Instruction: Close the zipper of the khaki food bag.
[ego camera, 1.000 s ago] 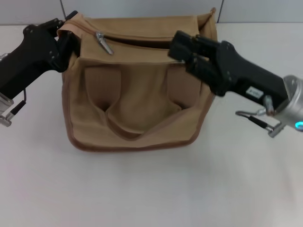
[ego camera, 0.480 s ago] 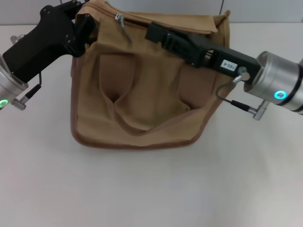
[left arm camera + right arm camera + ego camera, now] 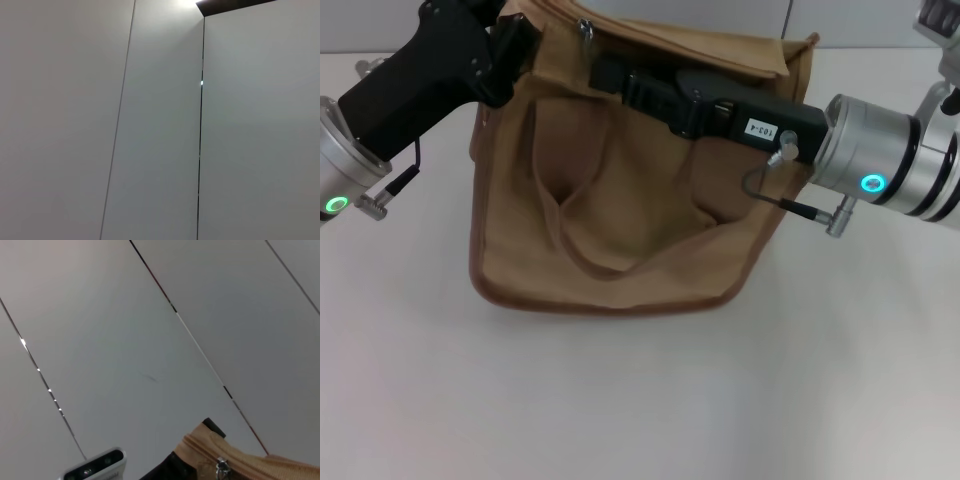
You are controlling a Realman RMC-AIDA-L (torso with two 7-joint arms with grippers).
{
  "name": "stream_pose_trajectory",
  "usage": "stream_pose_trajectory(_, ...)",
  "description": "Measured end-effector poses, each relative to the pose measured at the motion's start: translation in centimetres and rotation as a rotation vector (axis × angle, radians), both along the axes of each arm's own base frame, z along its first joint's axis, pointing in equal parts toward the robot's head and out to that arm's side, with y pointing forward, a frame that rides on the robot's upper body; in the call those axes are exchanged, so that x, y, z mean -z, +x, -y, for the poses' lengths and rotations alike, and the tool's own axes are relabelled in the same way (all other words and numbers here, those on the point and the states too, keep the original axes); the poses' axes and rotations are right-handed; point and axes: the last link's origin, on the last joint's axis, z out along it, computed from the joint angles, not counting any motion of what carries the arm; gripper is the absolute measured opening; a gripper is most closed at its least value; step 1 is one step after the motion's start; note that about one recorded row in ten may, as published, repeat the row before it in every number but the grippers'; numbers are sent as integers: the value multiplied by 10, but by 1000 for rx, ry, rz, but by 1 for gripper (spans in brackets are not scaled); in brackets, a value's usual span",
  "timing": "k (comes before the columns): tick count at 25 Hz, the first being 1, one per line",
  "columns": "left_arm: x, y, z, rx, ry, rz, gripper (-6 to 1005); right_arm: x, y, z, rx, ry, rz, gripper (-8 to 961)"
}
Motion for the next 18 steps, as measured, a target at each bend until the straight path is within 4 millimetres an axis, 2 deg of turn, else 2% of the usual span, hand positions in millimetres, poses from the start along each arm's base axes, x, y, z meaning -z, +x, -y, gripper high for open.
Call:
stream_pose_trajectory(8, 4, 3, 0, 7, -17, 2, 31, 1, -13, 1, -63, -4, 11, 224)
stream_pose_trajectory(18, 4, 3, 0, 5, -16, 4, 30, 1, -12, -2, -43, 13, 18, 224)
